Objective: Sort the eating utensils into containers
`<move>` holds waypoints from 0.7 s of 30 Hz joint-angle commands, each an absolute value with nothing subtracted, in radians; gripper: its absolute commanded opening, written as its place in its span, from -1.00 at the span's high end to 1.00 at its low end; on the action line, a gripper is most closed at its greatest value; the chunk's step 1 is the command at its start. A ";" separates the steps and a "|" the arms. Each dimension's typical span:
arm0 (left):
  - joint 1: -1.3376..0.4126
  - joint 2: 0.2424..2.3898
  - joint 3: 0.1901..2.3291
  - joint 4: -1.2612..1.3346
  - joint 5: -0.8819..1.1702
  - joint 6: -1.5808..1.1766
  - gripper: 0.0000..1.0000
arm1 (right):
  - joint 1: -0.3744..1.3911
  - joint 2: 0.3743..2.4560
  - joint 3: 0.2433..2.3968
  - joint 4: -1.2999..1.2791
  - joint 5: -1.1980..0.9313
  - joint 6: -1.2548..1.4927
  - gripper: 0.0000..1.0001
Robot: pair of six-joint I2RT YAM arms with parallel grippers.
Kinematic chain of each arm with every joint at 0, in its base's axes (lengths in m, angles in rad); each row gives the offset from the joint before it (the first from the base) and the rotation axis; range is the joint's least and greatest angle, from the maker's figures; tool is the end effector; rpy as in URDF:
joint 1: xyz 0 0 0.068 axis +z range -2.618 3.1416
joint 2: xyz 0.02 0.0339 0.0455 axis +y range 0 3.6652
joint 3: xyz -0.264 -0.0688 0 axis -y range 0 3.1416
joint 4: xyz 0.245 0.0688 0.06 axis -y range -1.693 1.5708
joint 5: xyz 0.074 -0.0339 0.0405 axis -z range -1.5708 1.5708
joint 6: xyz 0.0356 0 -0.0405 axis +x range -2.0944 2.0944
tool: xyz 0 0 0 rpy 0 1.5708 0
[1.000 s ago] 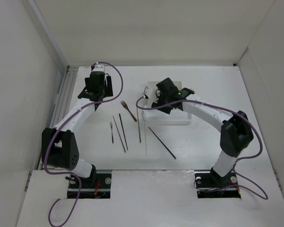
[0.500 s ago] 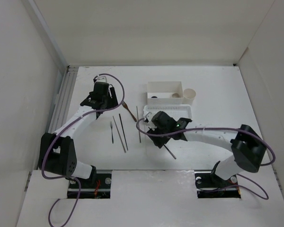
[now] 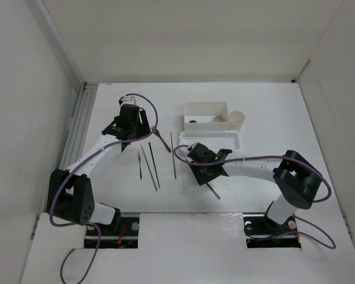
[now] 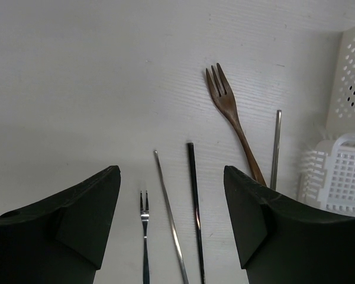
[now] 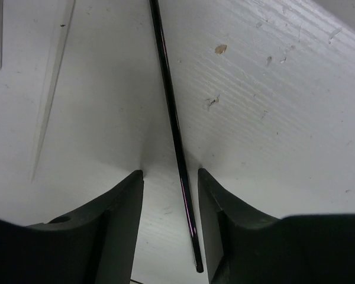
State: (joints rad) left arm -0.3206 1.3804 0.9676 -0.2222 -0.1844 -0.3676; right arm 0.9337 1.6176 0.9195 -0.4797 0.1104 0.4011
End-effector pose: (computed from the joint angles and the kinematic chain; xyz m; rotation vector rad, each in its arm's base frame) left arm 0.2927 -0.0903 0.2647 -0.1542 2.1939 -0.1833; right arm 0.1819 0.2392 0.1647 -0.6963 2.6680 0.2201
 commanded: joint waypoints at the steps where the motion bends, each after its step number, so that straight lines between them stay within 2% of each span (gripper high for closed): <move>1: -0.324 1.336 0.956 -0.216 -0.198 -0.385 -0.35 | 0.933 1.693 0.916 -0.472 0.130 0.425 0.06; 2: -0.324 1.336 0.947 -0.207 -0.198 -0.385 -0.35 | 0.933 1.707 0.916 -0.472 0.120 0.425 0.06; 5: -0.324 1.327 0.946 -0.207 -0.209 -0.385 -0.35 | 0.933 1.718 0.905 -0.460 0.104 0.436 0.25; 6: -0.324 1.327 0.937 -0.207 -0.209 -0.385 -0.35 | 0.933 1.718 0.905 -0.460 0.104 0.436 0.46; 9: -0.324 1.318 0.928 -0.207 -0.218 -0.385 -0.35 | 0.933 1.718 0.905 -0.460 0.138 0.436 0.79; 10: -0.324 1.318 0.928 -0.207 -0.218 -0.385 -0.35 | 0.933 1.718 0.905 -0.460 0.147 0.425 1.00; 16: -0.324 1.308 0.908 -0.198 -0.218 -0.385 -0.35 | 0.969 1.646 0.905 -0.491 0.146 0.373 1.00; 21: -0.324 1.308 0.899 -0.189 -0.227 -0.385 -0.35 | 0.994 1.517 0.998 -0.564 0.133 0.280 1.00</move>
